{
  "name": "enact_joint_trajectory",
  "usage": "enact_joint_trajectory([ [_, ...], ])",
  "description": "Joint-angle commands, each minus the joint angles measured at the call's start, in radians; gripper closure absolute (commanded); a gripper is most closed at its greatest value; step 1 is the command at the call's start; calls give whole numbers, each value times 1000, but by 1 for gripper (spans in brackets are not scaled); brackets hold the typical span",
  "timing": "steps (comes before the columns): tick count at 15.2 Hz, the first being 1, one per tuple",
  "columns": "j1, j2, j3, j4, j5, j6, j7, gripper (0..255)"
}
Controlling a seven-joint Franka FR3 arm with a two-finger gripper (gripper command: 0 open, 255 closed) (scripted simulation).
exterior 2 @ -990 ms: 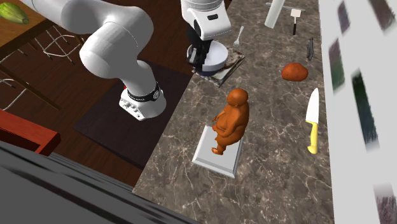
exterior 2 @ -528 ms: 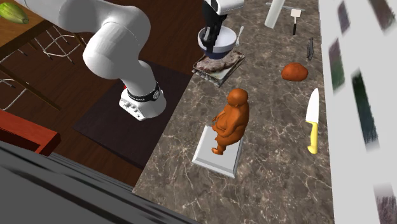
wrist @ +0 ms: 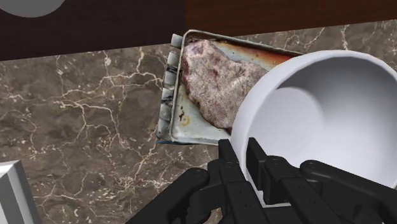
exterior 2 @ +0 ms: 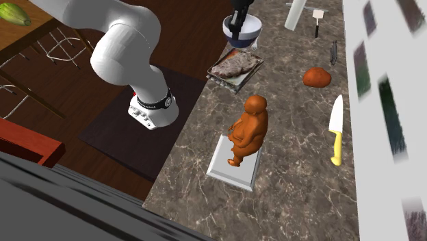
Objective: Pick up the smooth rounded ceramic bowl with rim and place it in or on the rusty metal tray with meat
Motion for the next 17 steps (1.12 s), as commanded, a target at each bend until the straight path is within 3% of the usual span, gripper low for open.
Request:
enact_joint_trajectory([
  [1, 2, 16, 16, -6, 10, 24, 5, 255],
  [17, 10, 159, 115, -138, 97, 297, -31, 255],
])
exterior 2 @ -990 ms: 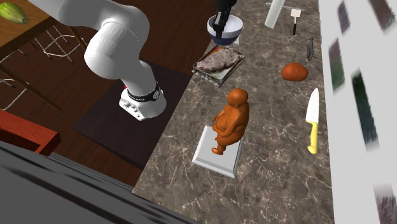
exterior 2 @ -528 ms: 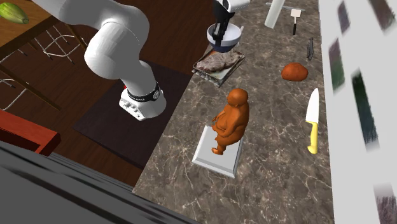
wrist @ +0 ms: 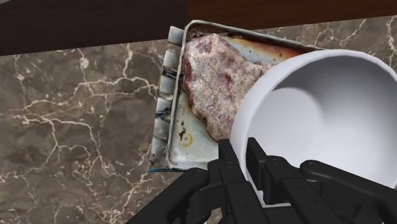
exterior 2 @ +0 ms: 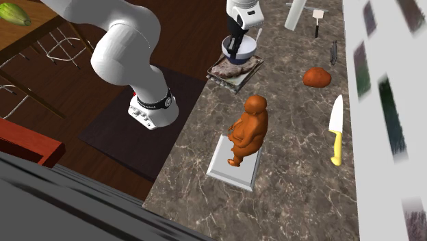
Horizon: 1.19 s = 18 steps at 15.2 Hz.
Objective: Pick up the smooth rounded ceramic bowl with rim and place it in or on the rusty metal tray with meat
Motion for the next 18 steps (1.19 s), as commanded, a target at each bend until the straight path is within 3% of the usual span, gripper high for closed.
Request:
enact_joint_trajectory([
  [1, -3, 37, 19, -15, 13, 53, -7, 255],
  [9, -2, 38, 18, -15, 13, 53, -6, 255],
  [10, -1, 35, 16, -15, 13, 51, -6, 0],
  [15, -2, 38, 18, -15, 13, 53, -6, 0],
  [18, -6, -53, -39, 34, -32, -87, 3, 0],
])
